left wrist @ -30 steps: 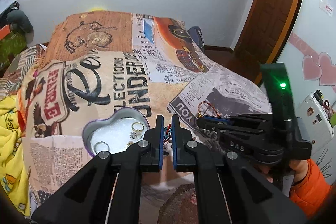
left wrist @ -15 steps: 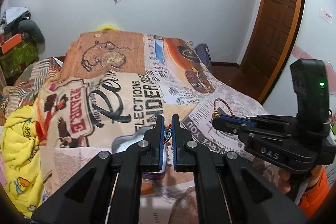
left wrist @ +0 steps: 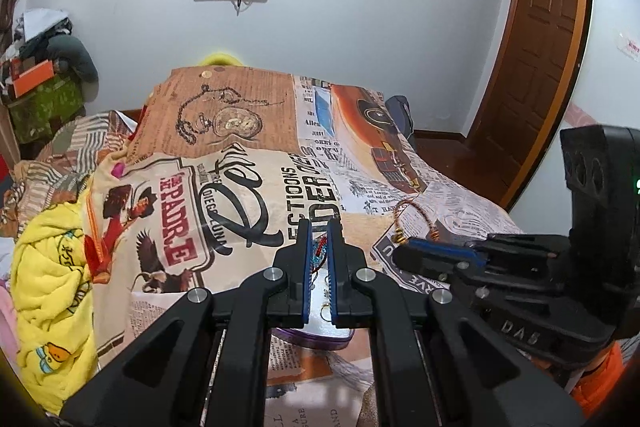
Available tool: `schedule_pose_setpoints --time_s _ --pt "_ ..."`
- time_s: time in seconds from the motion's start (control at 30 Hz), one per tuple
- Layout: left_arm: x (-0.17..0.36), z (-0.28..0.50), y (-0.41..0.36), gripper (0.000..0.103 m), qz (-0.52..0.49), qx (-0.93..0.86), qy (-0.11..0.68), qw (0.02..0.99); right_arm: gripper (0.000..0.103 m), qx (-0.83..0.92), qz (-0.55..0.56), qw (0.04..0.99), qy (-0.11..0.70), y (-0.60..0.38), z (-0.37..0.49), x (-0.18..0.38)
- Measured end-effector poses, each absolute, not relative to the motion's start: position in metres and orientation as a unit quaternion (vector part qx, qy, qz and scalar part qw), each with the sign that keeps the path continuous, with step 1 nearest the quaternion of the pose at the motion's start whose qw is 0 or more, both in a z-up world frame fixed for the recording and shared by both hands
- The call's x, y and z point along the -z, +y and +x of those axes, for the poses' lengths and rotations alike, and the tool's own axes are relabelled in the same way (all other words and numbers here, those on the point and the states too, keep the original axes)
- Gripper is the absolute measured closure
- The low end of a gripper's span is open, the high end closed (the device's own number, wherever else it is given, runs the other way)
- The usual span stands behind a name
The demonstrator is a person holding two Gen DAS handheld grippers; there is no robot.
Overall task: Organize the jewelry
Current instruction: 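Carry the bracelet and charm over the heart tin and open both grippers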
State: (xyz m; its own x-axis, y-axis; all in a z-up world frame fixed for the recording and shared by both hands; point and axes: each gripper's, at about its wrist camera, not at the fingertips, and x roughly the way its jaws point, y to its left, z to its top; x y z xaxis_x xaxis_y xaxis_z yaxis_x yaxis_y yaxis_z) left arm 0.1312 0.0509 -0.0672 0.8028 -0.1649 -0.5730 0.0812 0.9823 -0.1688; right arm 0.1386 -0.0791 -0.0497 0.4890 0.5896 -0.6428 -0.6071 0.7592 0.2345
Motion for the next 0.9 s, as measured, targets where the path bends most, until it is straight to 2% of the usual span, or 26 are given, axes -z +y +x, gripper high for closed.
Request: schedule_pose_setpoints --time_s 0.53,0.9 --pt "0.116 0.159 0.069 0.098 -0.097 0.080 0.362 0.924 0.097 -0.362 -0.038 0.835 0.413 -0.048 0.152 0.085" --pt "0.127 0.158 0.075 0.098 -0.083 0.074 0.372 0.922 0.097 -0.372 -0.046 0.818 0.437 -0.031 0.157 0.106"
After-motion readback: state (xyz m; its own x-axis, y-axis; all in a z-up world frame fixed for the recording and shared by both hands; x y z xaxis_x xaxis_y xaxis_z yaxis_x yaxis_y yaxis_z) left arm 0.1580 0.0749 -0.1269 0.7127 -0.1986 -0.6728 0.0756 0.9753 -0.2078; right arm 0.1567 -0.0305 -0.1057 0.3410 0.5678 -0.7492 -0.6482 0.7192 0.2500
